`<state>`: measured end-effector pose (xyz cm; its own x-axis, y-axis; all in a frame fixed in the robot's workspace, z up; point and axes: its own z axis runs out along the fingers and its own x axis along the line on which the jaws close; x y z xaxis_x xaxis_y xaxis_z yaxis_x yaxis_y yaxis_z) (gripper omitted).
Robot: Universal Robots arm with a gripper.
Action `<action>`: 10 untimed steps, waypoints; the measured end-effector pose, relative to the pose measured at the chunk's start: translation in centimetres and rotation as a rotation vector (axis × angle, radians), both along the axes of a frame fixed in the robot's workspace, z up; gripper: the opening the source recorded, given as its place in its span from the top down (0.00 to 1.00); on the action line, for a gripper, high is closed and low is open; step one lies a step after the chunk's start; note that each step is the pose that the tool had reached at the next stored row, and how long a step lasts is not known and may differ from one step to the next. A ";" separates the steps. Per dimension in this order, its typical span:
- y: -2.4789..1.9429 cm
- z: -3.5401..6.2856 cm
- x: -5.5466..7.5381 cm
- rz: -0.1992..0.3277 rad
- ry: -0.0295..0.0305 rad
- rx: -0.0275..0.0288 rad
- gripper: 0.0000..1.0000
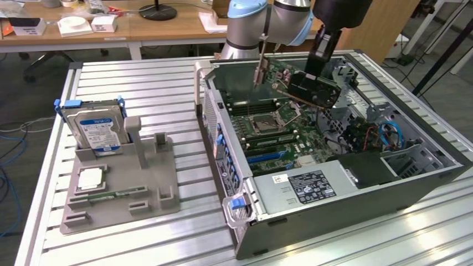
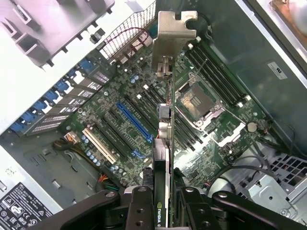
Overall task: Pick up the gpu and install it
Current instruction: 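Insert the gpu into the slot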
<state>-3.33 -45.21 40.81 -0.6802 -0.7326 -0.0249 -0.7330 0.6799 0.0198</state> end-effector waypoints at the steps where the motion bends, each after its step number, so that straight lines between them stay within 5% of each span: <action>1: 0.00 0.00 0.0 0.004 0.0000 0.0000 0.74; 10: 0.00 0.00 0.0 0.045 0.0000 0.0000 0.74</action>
